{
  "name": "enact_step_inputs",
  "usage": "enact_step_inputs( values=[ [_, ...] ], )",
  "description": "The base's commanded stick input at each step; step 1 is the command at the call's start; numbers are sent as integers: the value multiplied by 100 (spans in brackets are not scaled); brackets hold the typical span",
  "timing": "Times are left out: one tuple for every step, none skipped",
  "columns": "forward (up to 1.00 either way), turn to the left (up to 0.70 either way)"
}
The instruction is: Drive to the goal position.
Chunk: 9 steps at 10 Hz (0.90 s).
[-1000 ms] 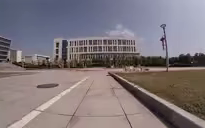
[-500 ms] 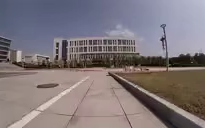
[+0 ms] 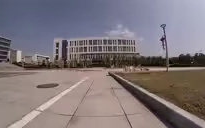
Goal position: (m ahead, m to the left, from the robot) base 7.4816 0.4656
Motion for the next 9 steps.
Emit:
enact_step_inputs(
  values=[
    [4, 0],
    [4, 0],
    [5, 0],
    [5, 0],
    [4, 0],
    [4, 0],
    [4, 0],
    [4, 0],
    [4, 0]
  ],
)
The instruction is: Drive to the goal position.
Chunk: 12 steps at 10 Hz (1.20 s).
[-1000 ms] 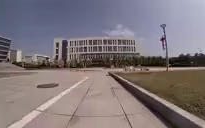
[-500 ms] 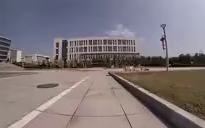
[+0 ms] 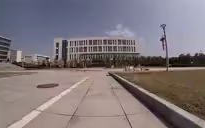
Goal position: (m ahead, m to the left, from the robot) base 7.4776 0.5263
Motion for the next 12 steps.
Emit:
enact_step_inputs(
  values=[
    [5, 0],
    [4, 0],
    [4, 0],
    [4, 0],
    [4, 0],
    [4, 0],
    [4, 0],
    [4, 0],
    [5, 0],
    [4, 0],
    [4, 0],
    [5, 0]
  ],
)
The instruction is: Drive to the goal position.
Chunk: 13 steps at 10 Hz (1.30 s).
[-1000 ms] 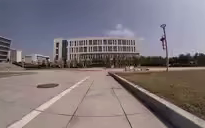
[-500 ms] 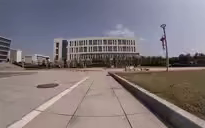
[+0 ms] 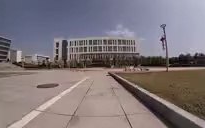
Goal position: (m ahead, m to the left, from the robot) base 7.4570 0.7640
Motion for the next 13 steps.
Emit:
enact_step_inputs(
  values=[
    [4, 0],
    [4, 0],
    [5, 0],
    [4, 0],
    [4, 0],
    [5, 0],
    [4, 0],
    [4, 0],
    [4, 0],
    [4, 0],
    [4, 0],
    [5, 0],
    [5, 0]
  ],
)
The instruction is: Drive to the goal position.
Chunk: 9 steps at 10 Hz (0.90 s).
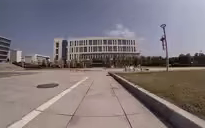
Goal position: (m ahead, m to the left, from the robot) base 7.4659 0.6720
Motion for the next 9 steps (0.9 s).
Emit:
enact_step_inputs(
  values=[
    [4, 0],
    [5, 0],
    [4, 0],
    [4, 0],
    [4, 0],
    [4, 0],
    [4, 0],
    [4, 0],
    [4, 0]
  ],
)
